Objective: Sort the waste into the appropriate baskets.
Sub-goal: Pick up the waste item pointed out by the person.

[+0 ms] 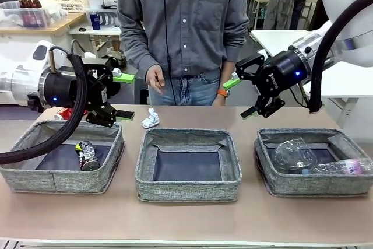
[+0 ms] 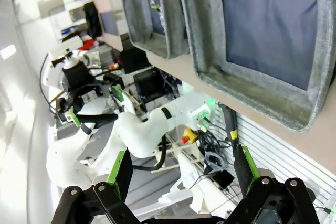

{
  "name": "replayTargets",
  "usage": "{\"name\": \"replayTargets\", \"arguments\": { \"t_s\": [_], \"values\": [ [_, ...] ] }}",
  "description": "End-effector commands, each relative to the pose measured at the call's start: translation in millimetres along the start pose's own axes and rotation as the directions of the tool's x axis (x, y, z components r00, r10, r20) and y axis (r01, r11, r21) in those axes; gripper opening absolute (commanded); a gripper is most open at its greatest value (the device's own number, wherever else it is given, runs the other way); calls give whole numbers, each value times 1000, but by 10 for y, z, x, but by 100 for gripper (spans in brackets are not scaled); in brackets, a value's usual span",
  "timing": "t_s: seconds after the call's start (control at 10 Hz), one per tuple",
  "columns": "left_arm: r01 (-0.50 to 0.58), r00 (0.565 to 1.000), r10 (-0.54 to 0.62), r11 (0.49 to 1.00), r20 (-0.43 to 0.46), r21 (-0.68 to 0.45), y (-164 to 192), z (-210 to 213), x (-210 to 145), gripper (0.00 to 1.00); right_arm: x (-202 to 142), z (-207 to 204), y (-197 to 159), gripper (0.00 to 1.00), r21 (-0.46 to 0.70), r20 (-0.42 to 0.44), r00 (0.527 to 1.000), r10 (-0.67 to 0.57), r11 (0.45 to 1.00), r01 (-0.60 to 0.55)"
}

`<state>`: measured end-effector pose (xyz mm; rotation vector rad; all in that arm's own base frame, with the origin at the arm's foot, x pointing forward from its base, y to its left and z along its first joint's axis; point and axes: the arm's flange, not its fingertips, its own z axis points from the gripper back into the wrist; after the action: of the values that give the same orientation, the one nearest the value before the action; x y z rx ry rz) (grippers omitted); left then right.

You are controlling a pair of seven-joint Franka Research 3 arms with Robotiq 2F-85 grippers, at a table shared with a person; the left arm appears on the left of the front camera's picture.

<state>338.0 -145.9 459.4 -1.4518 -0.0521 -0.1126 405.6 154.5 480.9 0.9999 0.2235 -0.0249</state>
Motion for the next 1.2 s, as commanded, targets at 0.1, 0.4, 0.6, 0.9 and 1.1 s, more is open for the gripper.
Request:
{"name": "replayTargets", "arguments": {
  "t_s": [0.1,0.4,0.6,0.9,1.1],
  "values": [
    [-9,1000,9,1000,8,-5,-31,-10,-1,100,11,0,41,100,17,3,1000,6,1000,-6],
    [-9,1000,9,1000,8,-5,-31,-10,-1,100,11,0,41,100,17,3,1000,6,1000,-6],
    [-9,1000,9,1000,8,-5,-31,-10,-1,100,11,0,41,100,17,3,1000,6,1000,-6],
    [39,998,-22,964,-67,264,-55,10,135,100,11,0,41,100,17,3,1000,6,1000,-6],
    [94,989,-8,800,-146,593,-99,-102,522,100,11,0,41,100,17,3,1000,6,1000,-6]
  ]
}}
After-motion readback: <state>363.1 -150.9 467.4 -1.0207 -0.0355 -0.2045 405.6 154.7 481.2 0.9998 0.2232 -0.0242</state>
